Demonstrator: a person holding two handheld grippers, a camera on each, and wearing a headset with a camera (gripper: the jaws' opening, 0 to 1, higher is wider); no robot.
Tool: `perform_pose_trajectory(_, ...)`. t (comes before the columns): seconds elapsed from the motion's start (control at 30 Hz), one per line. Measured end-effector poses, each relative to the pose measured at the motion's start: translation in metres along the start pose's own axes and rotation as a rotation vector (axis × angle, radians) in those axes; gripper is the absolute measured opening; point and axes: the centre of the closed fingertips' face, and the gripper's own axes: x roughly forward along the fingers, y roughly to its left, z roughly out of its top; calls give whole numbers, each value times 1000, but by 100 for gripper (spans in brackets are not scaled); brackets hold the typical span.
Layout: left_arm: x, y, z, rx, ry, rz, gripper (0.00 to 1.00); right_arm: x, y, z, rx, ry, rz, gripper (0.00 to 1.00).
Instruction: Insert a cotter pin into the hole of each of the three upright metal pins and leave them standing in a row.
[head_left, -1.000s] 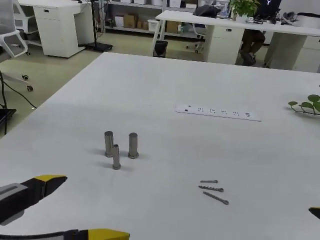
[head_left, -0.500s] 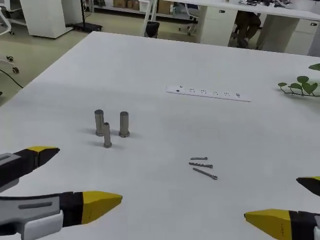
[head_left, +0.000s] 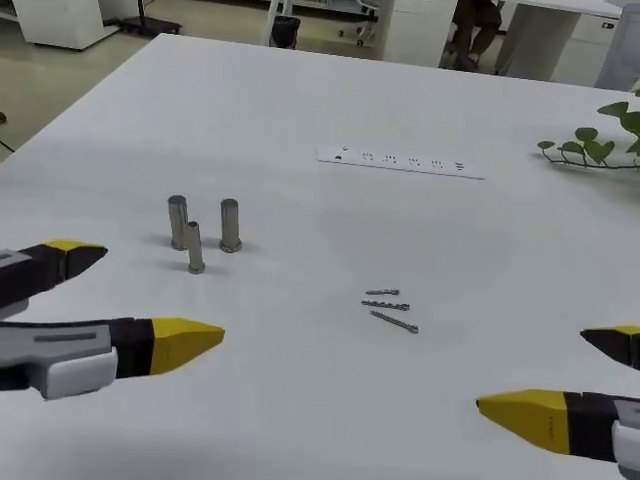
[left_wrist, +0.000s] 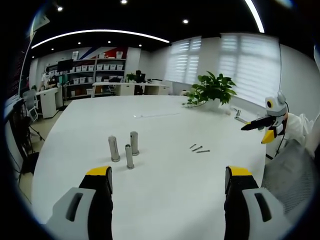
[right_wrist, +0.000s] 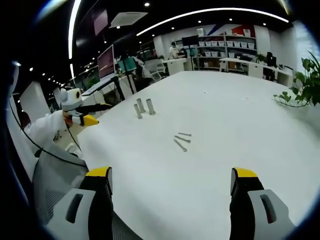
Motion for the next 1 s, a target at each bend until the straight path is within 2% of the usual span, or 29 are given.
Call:
perform_pose_trajectory(0.33, 21, 22, 10, 4, -12, -6, 82, -1, -3, -3, 8, 12, -15, 97)
perform_pose_trajectory(0.4, 26, 23, 13, 11, -12, -8, 80, -1, -3, -4, 14, 12, -18, 97)
perform_pose_trajectory(0.53, 34, 31, 13, 14, -5, -8, 74, -1, -5, -4, 19, 13, -25, 96)
perform_pose_trajectory(0.67, 42, 41, 9, -20, 0, 1, 62, -1, -5, -3, 20, 14, -27, 96)
perform_pose_trajectory(0.87, 52, 57, 7, -25, 1, 30, 51, -1, -4, -4, 20, 19, -29, 96)
perform_pose_trajectory(1.0, 59, 66, 8, -49, -12, 42, 36, -1, -5, -6, 24, 22, -31, 96)
